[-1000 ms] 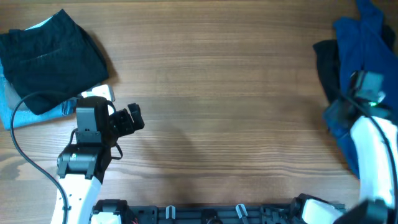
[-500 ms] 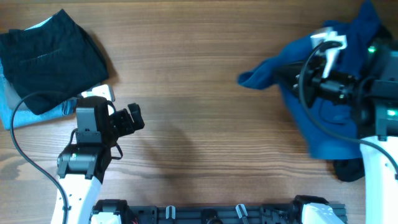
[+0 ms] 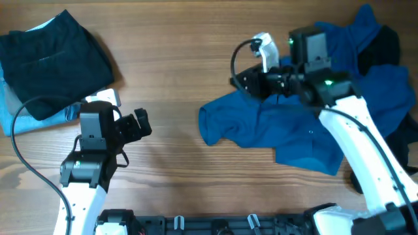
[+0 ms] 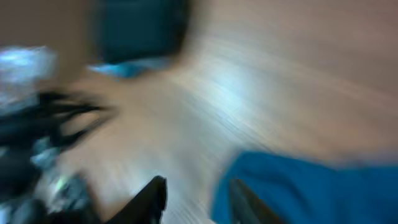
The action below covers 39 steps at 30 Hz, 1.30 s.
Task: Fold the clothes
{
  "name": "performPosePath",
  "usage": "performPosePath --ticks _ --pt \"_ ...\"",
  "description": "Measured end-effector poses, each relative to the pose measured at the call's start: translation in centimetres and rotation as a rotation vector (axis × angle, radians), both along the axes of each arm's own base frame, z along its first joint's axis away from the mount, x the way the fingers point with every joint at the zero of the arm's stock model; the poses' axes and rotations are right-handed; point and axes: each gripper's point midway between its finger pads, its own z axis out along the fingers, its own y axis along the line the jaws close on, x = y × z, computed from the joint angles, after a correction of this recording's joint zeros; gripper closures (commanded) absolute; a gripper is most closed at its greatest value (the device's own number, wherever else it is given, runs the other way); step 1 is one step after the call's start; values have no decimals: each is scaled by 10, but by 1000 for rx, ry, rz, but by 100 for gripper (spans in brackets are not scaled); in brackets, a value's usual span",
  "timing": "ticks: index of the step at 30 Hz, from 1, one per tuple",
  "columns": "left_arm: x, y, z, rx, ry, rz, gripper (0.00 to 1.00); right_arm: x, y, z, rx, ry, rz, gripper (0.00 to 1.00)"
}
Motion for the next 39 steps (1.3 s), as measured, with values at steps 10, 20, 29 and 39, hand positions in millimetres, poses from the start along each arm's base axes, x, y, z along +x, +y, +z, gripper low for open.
performPosePath --ticks 10,20,29,39 --pt "23 -41 24 -239 -109 -100 0 -11 -157 -70 -509 311 -655 22" --pt "21 -121 -72 -467 292 -124 0 -17 -231 -72 -488 400 -880 16" --pt "34 -230 -116 -694 410 -142 24 -22 -236 -74 -481 430 -891 16" --pt "16 -262 -143 -705 447 -195 96 -24 -235 -75 -481 438 -888 16"
